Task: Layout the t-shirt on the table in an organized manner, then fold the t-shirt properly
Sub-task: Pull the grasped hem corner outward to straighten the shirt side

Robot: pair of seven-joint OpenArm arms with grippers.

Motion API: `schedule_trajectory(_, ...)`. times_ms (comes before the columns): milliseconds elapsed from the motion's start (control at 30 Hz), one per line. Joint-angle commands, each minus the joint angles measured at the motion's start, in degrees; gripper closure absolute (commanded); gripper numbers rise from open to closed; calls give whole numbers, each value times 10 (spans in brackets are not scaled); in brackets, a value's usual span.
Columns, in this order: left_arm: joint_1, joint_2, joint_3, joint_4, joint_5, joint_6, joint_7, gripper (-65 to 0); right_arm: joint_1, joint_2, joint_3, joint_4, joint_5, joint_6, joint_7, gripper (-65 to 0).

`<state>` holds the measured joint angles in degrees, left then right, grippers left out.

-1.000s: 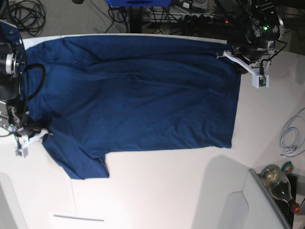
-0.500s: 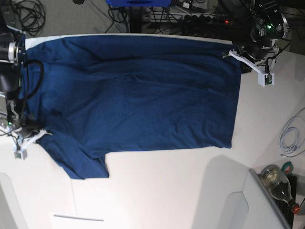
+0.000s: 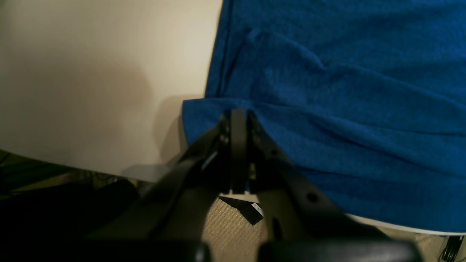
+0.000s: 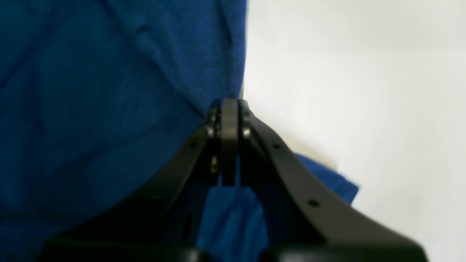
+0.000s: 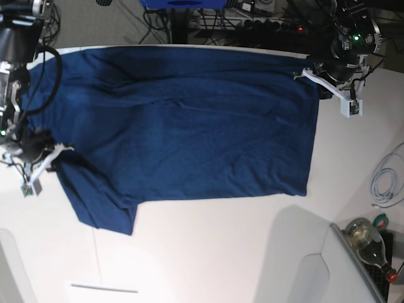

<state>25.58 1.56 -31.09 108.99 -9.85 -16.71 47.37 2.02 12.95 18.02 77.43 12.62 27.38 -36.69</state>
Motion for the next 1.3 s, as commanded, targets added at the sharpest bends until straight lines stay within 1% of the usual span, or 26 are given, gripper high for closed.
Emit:
schedule_trajectory(0, 0, -5, -3, 9, -2, -1, -8, 0, -4, -1, 7, 26, 5, 18, -5, -2)
schedule_trajectory(33, 0, -5, -3, 9, -2, -1, -8, 0, -15, -8, 9, 41, 5, 33, -20, -2)
schedule_trajectory(100, 0, -5, -3, 9, -2, -1, -8, 0, -34, -19, 9, 57, 5, 52, -41, -2)
schedule_trajectory(267, 0, -5, -3, 9, -2, -1, -8, 0, -63, -44, 5, 53, 3, 54, -50, -17)
schedule_trajectory(300, 0, -5, -3, 9, -2, -1, -8, 0, -65, -46, 4, 52, 3, 54, -51, -44)
schedule_trajectory(333, 0, -5, -3, 9, -2, -1, -8, 0, -65, -46, 4, 52, 3, 54, -59, -86)
schedule_trajectory(433, 0, -5, -5, 9, -2, -1, -8, 0, -45, -40, 9, 75, 3, 54, -106, -284)
schedule_trajectory(467, 0, -6, -6, 9, -2, -1, -8, 0, -33, -39, 10, 83, 3, 54, -111, -327)
schedule_trajectory(500, 1, -6, -6, 9, -2, -1, -8, 0, -20, -39, 12, 85, 3, 54, -109, -345)
schedule_trajectory(567, 2, -13, -5, 9, -2, -1, -8, 0, 36, -36, 38, 57, 2, 44, -105, -347)
schedule_trajectory(633, 3, -13, -6, 9, -2, -1, -8, 0, 101, -36, 56, -23, 2, 23, -88, -347)
schedule_trajectory(700, 6, -13, -6, 9, -2, -1, -8, 0, 169, -34, 66, -144, 2, -1, -53, -347)
schedule_trajectory(800, 7, -13, -6, 9, -2, -1, -8, 0, 257, -10, 64, -347, 1, -20, 42, -347)
schedule_trajectory(867, 7, -13, -6, 9, -2, -1, -8, 0, 300, -3, 64, -464, 1, -22, 111, -347)
schedule_trajectory(933, 8, -13, -6, 9, -2, -1, -8, 0, 322, 8, 64, -544, 1, -23, 175, -347)
schedule_trajectory(1000, 8, -13, -7, 9, -2, -1, -8, 0, 325, 12, 63, -576, 1, -23, 214, -347)
schedule_trajectory(1033, 8, -13, -7, 9, -2, -1, -8, 0, 325, 12, 63, -581, 1, -23, 221, -347)
schedule_trajectory(1200, 7, -13, -7, 9, -2, -1, -8, 0, 311, 9, -7, -584, 3, -23, 225, -347)
schedule_trajectory(1267, 7, -13, -7, 9, -2, -1, -8, 0, 311, -1, -13, -584, 3, -23, 225, -338)
